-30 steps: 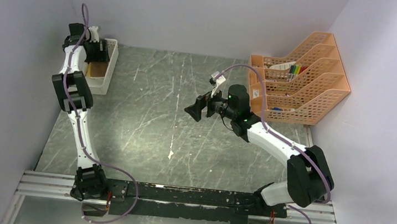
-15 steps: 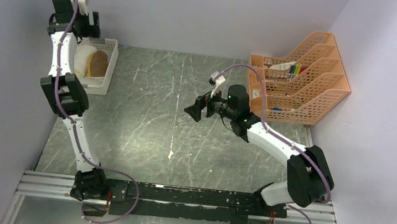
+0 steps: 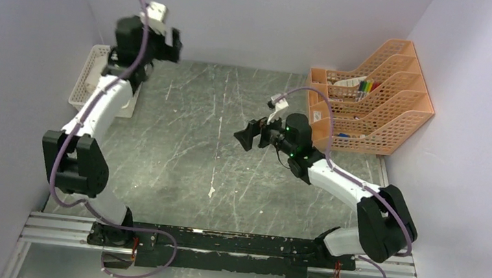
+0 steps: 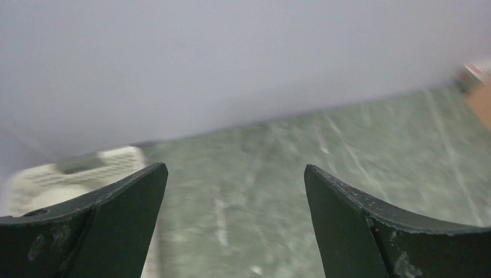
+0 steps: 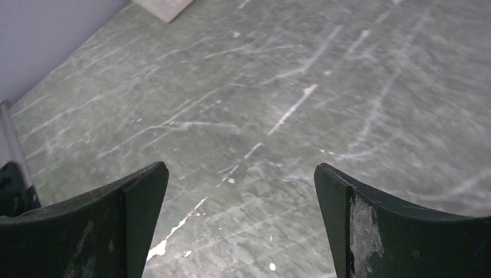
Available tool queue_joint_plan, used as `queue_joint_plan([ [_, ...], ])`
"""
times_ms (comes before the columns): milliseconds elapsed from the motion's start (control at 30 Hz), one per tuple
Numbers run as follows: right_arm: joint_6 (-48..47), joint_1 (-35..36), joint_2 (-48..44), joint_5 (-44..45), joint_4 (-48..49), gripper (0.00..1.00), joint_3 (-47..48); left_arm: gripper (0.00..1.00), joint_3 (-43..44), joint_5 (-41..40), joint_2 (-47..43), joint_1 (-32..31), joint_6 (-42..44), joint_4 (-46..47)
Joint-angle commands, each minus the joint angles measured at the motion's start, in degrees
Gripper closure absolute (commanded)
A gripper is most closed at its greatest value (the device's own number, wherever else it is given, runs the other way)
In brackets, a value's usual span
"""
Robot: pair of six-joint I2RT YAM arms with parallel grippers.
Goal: Roll the towels
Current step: Reset both arms
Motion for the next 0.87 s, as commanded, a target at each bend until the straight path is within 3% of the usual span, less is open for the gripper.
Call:
queue_joint_plan([
  [0,6.5,-1.8,-3.9,14.5,3.7,0.0,-2.8,0.0,-14.8,1.7,-7.1,-4.8,-4.0,16.8],
  [67,12.8,-3.1,-4.1,21.8,0.8,0.0,-2.5,0.0,-24.3,4.6,-11.5,-6.7,-7.2,22.2],
  [167,11.5,-6.1,-2.9,17.9,-1.2,0.0,-0.4,0.0,-34.6,5.1,-16.1,-10.5,-8.9,29.7],
  [300,12.5,-6.4,-1.3,19.6,-2.7,0.0,1.5,0.0,-42.2,-0.4,-20.5,-18.1,-7.6,32.8],
  [400,12.7,-6.4,-0.8,23.2,-3.7,0.0,2.5,0.0,-45.4,0.9,-22.9,-19.7,-9.2,33.4],
  [500,13.2,-6.3,-2.1,28.2,-2.2,0.0,1.3,0.0,-47.5,-3.0,-25.0,-21.3,-7.6,33.6],
  [833,10.3,-6.3,-2.6,30.4,-0.1,0.0,1.4,0.0,-46.0,-6.8,-26.5,-21.9,-3.4,32.7],
])
